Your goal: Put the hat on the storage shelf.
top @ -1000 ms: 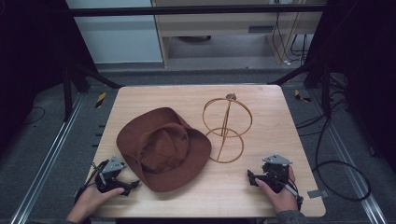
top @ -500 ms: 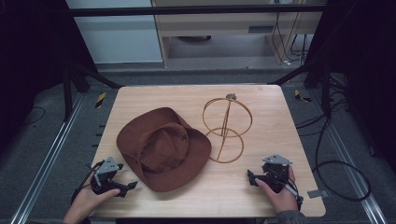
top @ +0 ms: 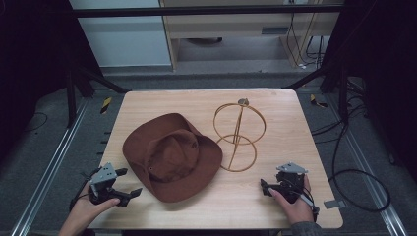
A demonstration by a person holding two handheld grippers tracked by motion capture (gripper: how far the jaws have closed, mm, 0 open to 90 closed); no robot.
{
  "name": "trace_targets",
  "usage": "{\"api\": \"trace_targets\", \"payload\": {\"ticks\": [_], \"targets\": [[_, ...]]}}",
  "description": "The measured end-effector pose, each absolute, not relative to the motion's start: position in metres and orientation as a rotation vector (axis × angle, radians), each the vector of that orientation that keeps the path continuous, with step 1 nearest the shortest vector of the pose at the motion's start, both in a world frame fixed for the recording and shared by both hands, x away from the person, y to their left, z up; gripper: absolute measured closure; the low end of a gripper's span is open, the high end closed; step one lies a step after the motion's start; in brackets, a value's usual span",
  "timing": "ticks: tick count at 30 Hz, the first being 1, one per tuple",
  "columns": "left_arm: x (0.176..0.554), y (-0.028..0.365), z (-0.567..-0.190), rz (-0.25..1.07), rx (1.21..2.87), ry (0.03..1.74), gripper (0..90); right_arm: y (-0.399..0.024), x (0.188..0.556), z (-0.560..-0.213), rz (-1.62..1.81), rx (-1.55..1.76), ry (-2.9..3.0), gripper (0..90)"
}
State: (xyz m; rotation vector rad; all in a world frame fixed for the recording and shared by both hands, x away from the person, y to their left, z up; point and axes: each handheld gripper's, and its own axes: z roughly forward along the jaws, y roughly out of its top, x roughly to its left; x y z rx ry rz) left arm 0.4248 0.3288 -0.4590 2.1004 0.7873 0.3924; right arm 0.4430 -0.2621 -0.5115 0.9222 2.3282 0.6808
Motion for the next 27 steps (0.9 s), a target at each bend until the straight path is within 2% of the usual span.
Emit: {"api": "trace_targets", "payload": {"ticks": [8,18,27], "targets": [[0.445,0.311,-0.431,0.409,2.185,0.749,3.8,-0.262,0.443,-0.512,0.681,0.922,2.329,0.5],[0.492,0.264,-0.392,0.429,2.335,0.711,4.1,-0.262,0.443,-0.512,0.682,0.925,2.328,0.5],[0.509,0.244,-0.377,0.431,2.351,0.705,4.1,-0.262,0.443,-0.512,0.682,0.925,2.328,0.5]]}}
